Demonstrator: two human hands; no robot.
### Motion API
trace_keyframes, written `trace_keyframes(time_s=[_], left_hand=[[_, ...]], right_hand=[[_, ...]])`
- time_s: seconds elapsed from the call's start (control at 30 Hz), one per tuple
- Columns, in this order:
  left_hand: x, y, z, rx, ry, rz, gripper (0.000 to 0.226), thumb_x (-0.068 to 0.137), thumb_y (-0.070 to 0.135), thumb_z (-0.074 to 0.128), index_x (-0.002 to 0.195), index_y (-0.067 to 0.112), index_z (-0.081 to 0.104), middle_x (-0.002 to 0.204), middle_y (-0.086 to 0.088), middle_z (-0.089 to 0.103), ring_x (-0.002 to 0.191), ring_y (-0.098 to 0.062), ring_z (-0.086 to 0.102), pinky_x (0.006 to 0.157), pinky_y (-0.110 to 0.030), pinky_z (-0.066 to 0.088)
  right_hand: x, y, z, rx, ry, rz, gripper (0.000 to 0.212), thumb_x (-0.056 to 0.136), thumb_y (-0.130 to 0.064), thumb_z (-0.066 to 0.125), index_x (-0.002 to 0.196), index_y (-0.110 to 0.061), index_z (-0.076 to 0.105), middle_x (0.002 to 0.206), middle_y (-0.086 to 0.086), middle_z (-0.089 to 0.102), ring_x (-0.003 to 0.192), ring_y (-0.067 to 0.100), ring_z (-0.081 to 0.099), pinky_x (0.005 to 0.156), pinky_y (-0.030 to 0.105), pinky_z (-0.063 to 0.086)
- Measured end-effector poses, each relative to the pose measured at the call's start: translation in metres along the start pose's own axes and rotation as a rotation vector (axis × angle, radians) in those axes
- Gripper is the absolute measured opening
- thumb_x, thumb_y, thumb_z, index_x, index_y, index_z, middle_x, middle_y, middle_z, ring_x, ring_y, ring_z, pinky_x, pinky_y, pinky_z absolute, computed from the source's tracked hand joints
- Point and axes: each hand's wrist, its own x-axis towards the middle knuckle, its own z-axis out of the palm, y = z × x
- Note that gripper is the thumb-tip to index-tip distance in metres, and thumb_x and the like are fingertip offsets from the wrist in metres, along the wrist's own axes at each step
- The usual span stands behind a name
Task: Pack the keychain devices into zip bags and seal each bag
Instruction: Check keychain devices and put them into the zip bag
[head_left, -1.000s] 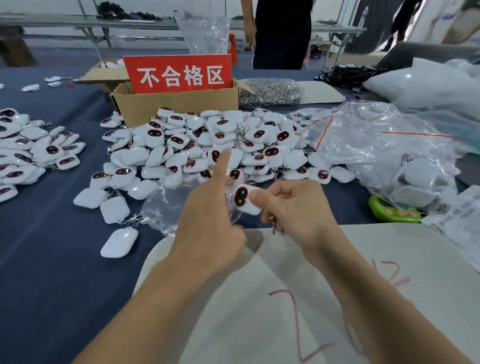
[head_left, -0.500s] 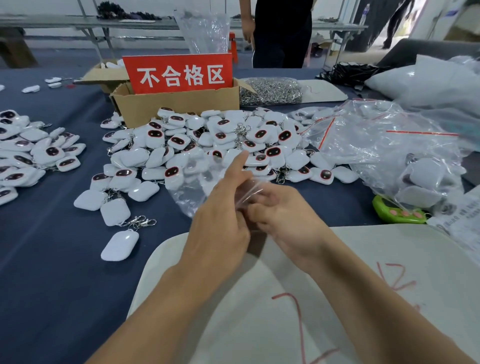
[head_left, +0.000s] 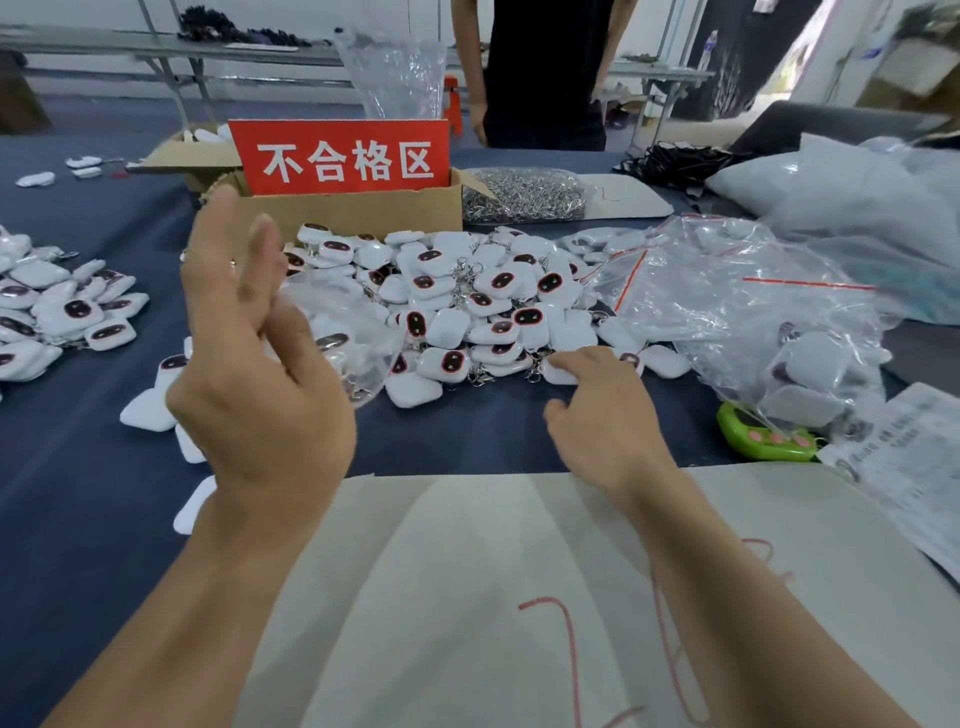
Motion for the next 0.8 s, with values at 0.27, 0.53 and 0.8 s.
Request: trace_keyframes(time_s=[0.27, 0.53, 0.8], left_hand=[[-0.049, 0.015, 0.019, 0.438, -0.715, -0.104, 0.078, 0.087, 0.002, 0.062, 0.157, 0.027, 0.039, 0.138, -0.004, 0.064, 0.121, -0.030, 0.059, 0.095, -0.040, 0.045], [-0.059, 0.012, 0.020, 0.419, -0.730, 0.129, 0.046, 0.077, 0.028, 0.066, 0.122, 0.017, 0.072, 0.106, 0.000, 0.075, 0.099, -0.012, 0.044, 0.096, -0.032, 0.036], [-0.073, 0.039, 0.020, 0.096, -0.774, 0.025, 0.050, 0.084, 0.028, 0.066, 0.132, 0.040, 0.059, 0.106, 0.010, 0.075, 0.094, -0.009, 0.063, 0.076, -0.021, 0.044]], right_hand=[[-0.002, -0.006, -0.006, -0.079, 0.015, 0.040, 0.041, 0.093, -0.010, 0.055, 0.131, -0.021, 0.060, 0.136, 0.001, 0.052, 0.122, 0.026, 0.043, 0.102, 0.038, 0.039], [-0.004, -0.002, -0.009, -0.123, -0.059, 0.080, 0.035, 0.096, -0.022, 0.061, 0.131, -0.022, 0.063, 0.133, 0.004, 0.047, 0.119, 0.028, 0.050, 0.088, 0.035, 0.040], [-0.017, -0.013, -0.012, 0.409, 0.226, 0.057, 0.020, 0.084, -0.022, 0.075, 0.082, -0.027, 0.056, 0.075, -0.009, 0.064, 0.067, 0.010, 0.056, 0.063, 0.031, 0.044]])
